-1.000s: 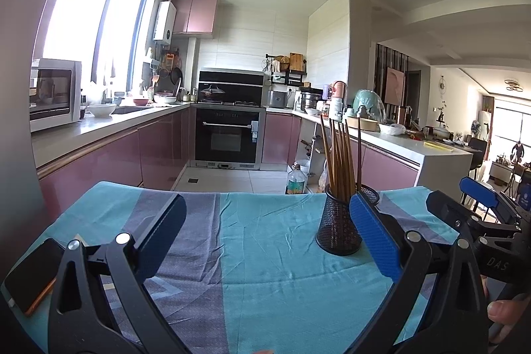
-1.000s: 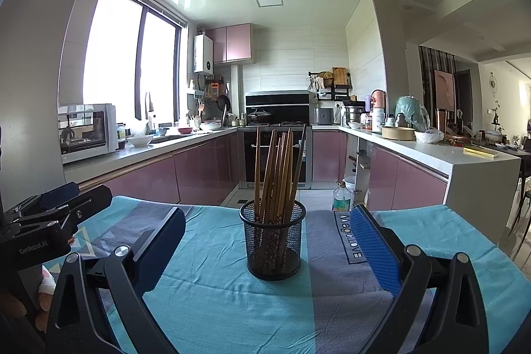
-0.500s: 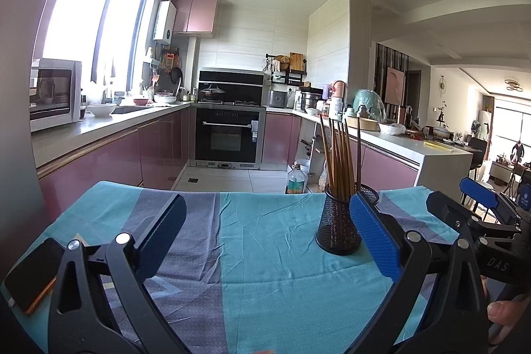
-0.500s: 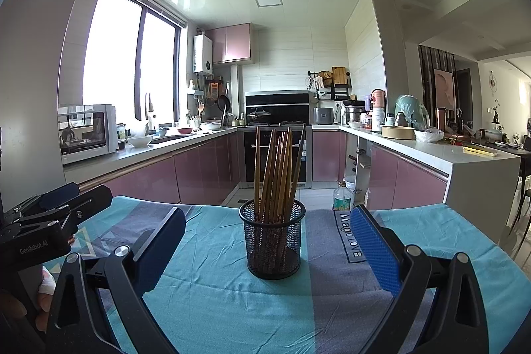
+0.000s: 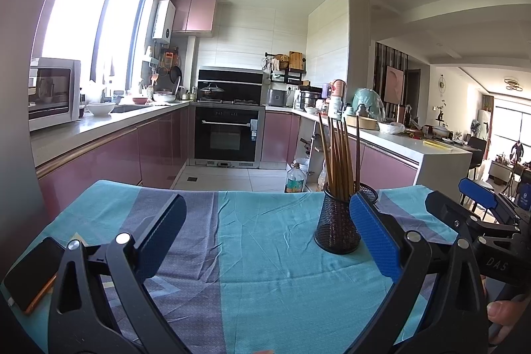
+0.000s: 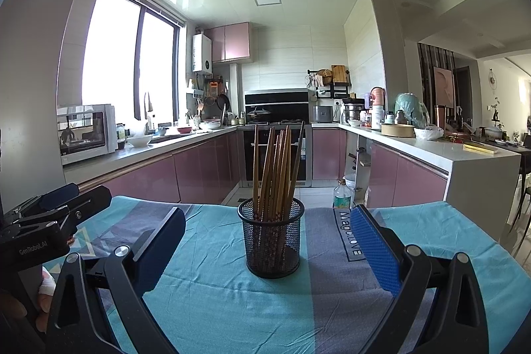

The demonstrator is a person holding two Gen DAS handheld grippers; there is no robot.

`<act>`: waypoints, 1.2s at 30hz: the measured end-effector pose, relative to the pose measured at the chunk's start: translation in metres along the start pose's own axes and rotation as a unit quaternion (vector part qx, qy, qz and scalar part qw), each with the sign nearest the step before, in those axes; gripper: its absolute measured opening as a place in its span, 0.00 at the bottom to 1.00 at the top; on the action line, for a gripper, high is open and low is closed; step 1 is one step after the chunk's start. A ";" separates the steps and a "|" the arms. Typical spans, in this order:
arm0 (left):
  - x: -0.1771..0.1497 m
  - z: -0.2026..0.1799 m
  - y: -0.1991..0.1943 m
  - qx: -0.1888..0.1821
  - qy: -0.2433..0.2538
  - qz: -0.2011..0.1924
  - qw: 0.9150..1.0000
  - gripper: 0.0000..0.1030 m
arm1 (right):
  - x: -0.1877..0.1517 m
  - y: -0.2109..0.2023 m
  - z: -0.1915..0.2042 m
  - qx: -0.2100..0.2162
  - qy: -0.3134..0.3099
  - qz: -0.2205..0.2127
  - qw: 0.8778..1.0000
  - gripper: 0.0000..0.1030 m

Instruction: Organize utensils

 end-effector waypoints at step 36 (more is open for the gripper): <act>0.000 -0.002 -0.001 0.000 0.001 0.001 1.000 0.94 | -0.002 0.003 -0.001 0.000 0.004 0.002 1.000 0.93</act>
Point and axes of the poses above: each gripper's, at about its wrist camera, not at the fingertips, and y roughly the way its jaws point, z to its left, x to its top, the point moved 6 cm from there along y, roughly the way its jaws point, and after that the axes turned 3 degrees about y, right-handed, at the moved point
